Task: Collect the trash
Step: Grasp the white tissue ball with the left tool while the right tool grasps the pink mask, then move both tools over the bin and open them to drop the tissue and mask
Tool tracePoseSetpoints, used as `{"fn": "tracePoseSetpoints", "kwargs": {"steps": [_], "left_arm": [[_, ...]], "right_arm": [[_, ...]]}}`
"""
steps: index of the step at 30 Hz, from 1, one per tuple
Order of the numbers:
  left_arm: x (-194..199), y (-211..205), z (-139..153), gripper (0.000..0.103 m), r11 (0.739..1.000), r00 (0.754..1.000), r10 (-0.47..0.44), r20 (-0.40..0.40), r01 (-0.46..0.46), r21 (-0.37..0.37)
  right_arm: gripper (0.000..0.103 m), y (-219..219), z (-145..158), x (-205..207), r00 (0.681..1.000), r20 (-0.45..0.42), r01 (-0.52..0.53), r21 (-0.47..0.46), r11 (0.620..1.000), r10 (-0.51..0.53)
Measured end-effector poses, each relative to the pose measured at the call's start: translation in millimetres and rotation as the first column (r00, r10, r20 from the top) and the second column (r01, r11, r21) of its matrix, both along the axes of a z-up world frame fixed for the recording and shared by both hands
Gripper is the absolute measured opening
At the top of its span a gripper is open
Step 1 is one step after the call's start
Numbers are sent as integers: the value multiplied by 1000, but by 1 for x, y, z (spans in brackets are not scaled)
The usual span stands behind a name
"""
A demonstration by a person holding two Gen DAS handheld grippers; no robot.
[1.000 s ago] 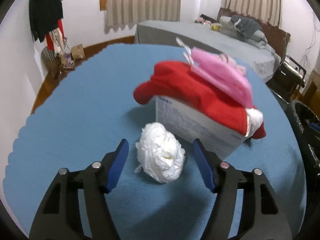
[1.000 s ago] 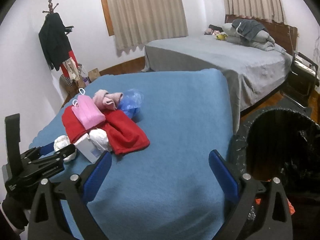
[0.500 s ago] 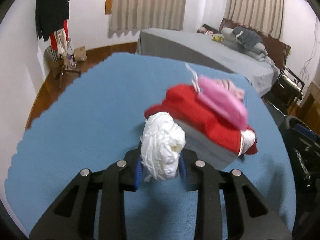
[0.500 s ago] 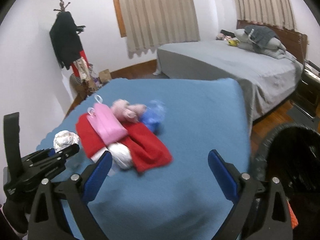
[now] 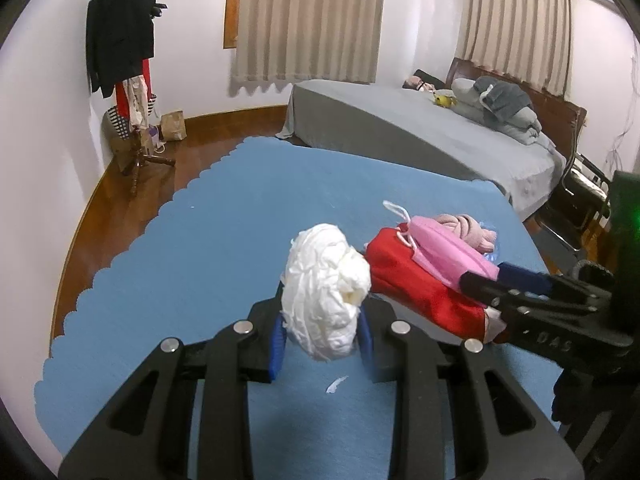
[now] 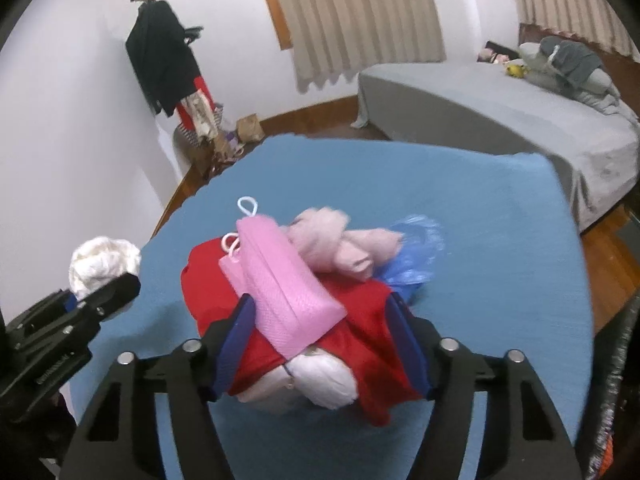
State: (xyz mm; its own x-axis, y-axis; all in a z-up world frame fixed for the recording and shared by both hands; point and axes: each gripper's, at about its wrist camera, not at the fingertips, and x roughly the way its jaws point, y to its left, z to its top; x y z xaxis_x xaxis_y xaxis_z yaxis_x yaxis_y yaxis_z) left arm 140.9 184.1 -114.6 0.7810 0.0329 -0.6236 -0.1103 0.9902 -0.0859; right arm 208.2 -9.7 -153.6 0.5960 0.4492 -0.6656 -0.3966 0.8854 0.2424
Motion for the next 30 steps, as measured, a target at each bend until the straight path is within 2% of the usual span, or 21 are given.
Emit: {"fn": "tracePoseSetpoints", "kwargs": {"steps": [1, 6, 18, 30], "left_arm": [[0, 2, -1, 29, 1000, 1000, 1, -1, -1, -4], [-3, 4, -1, 29, 1000, 1000, 9, -4, -9, -10], [-11, -8, 18, 29, 1000, 999, -19, 45, 20, -18], [-17, -59, 34, 29, 991, 989, -129, 75, 131, -22]], "right_arm": [[44, 3, -2, 0, 1000, -11, -20, 1, 1000, 20], [31, 4, 6, -10, 998, 13, -56, 13, 998, 56], [29, -24, 35, -42, 997, 64, -46, 73, 996, 41], [29, -85, 61, -76, 992, 106, 61, 100, 993, -71]]}}
